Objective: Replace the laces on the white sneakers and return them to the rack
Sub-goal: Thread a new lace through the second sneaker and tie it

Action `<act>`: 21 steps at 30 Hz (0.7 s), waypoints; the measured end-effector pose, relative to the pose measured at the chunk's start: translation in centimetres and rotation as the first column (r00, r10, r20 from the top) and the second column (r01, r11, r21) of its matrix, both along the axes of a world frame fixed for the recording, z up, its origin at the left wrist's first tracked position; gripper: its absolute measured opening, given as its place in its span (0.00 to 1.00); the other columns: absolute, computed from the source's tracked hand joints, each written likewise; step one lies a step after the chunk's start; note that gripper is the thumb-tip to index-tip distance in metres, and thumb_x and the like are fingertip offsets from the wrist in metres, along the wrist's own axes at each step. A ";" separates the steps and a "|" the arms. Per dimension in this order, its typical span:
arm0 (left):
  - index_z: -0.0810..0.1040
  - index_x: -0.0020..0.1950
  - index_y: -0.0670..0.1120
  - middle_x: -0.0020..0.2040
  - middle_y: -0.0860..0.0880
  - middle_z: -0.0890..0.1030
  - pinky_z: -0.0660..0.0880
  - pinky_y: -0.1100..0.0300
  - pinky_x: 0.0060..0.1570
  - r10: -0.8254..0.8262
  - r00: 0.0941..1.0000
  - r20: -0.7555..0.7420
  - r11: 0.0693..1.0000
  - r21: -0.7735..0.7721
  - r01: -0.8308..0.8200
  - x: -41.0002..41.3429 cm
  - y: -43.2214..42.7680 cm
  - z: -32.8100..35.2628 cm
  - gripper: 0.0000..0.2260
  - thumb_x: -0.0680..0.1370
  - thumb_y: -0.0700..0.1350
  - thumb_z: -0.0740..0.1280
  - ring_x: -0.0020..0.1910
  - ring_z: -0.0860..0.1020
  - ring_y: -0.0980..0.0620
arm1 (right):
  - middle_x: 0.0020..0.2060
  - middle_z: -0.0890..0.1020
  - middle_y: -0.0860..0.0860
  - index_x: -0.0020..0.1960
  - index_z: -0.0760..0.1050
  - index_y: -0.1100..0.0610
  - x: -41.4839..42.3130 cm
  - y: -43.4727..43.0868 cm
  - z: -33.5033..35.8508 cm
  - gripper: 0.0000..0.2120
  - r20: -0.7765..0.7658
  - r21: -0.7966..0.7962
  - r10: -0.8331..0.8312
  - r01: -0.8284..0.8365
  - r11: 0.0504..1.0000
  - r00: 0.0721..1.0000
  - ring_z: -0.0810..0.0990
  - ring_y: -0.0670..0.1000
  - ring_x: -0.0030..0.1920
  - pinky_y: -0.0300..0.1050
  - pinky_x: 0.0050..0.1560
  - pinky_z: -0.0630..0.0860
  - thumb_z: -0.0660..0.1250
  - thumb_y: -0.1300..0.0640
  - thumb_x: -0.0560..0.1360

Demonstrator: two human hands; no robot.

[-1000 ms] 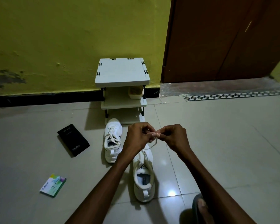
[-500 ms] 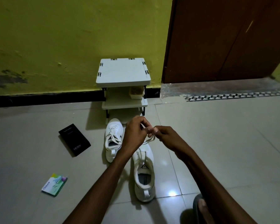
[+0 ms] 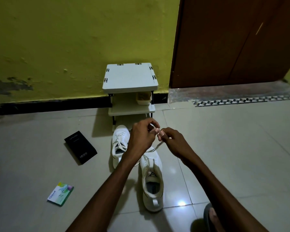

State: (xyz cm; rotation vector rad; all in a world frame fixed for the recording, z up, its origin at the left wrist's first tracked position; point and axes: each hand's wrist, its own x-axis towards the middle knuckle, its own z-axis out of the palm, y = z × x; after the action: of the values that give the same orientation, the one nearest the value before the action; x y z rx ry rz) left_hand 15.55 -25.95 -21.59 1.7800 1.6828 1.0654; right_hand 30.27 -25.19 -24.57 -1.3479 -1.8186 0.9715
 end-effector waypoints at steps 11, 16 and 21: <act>0.80 0.44 0.45 0.44 0.49 0.82 0.79 0.63 0.42 0.126 0.977 -0.171 0.989 0.099 -0.111 -1.2 0.6 0.7 0.07 0.77 0.35 0.67 0.42 0.79 0.57 | 0.34 0.72 0.46 0.33 0.70 0.46 0.5 0.0 -1.9 0.20 0.206 0.095 -0.008 -0.012 0.995 0.978 0.72 0.46 0.38 0.41 0.43 0.66 0.55 0.56 0.83; 0.80 0.48 0.45 0.47 0.49 0.81 0.68 0.71 0.39 0.428 0.892 -0.144 0.883 0.275 -0.380 -5.9 1.7 3.7 0.06 0.77 0.35 0.67 0.45 0.77 0.56 | 0.40 0.71 0.44 0.34 0.69 0.44 4.1 -0.2 -6.0 0.16 0.486 0.041 -0.125 0.120 0.992 0.865 0.71 0.56 0.48 0.50 0.46 0.70 0.57 0.55 0.80; 0.82 0.42 0.47 0.42 0.51 0.82 0.70 0.65 0.41 0.481 0.875 -0.064 0.851 0.276 -0.447 -7.1 1.4 3.0 0.07 0.75 0.36 0.70 0.43 0.79 0.54 | 0.45 0.72 0.48 0.37 0.69 0.46 6.0 -0.5 -6.9 0.13 0.636 0.012 -0.162 0.200 0.980 0.754 0.71 0.58 0.51 0.47 0.43 0.68 0.58 0.53 0.80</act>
State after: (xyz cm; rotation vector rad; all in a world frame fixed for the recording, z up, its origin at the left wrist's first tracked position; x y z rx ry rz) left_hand 8.41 -24.51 -18.64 1.6534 2.2215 1.4515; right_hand 36.30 -25.64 -31.45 -2.0271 -2.0819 0.4790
